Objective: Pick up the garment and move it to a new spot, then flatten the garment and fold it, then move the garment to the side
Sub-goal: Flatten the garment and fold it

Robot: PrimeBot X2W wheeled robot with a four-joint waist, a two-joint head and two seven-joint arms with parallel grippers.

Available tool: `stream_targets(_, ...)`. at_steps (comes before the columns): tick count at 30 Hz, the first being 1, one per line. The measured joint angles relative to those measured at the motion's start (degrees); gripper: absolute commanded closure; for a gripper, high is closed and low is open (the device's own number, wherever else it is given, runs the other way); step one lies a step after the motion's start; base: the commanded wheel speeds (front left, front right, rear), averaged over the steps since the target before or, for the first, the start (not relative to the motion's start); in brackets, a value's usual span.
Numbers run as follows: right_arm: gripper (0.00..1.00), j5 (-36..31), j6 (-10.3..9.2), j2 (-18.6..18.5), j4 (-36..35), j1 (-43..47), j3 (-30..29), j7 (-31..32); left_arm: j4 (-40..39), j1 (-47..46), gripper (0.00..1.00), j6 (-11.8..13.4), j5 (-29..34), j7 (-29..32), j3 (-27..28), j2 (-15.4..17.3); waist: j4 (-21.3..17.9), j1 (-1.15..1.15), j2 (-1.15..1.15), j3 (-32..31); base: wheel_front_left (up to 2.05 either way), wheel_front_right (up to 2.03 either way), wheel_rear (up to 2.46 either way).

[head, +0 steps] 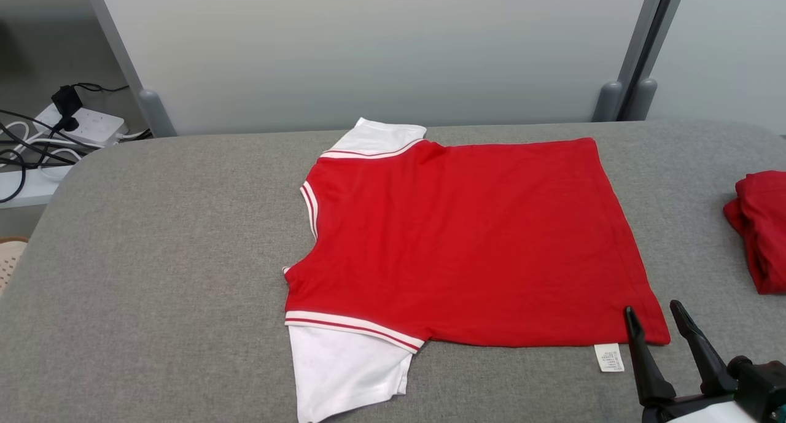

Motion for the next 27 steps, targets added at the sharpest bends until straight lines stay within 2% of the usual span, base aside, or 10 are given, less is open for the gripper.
stream_targets(21,0.0,0.6,0.0,-1.6,-1.0,-1.3,0.2,0.0,8.2,-7.7,0.0,0.7,-2.1,-0.5,-3.8,-0.1,0.3,0.0,0.0,3.7,0.0,0.0,0.0)
stream_targets(22,0.0,1.1,0.0,-1.6,-1.0,-1.3,0.2,0.0,8.7,-8.2,0.02,0.7,-2.4,-0.6,-4.2,-0.1,0.3,0.0,0.0,3.8,0.0,0.0,0.0)
stream_targets(23,0.0,1.2,0.0,-1.6,-1.0,-1.3,0.2,0.0,9.0,-8.4,0.19,0.7,-2.5,-0.6,-4.4,-0.1,0.3,0.0,0.0,3.8,0.0,0.0,0.0)
stream_targets(24,0.0,1.2,0.0,-1.6,-1.0,-1.4,0.3,0.0,9.2,-8.7,0.47,0.7,-2.5,-0.6,-4.6,-0.1,0.2,0.0,0.0,3.8,0.0,0.0,0.0)
stream_targets(25,0.0,1.2,0.0,-1.6,-1.0,-1.4,0.3,0.0,9.4,-8.9,0.58,0.7,-2.5,-0.6,-4.8,-0.1,0.2,0.0,0.0,3.7,0.0,0.0,0.0)
stream_targets(26,0.0,1.2,0.0,-1.6,-1.0,-1.4,0.3,0.0,9.5,-9.1,0.75,0.7,-2.5,-0.6,-4.9,-0.1,0.2,0.0,0.0,3.7,0.0,0.0,0.0)
stream_targets(27,0.0,1.3,0.0,-1.6,-1.0,-1.4,0.3,0.0,9.6,-9.1,1.0,0.7,-2.5,-0.6,-5.3,-0.1,0.1,0.0,0.0,3.7,0.0,0.0,0.0)
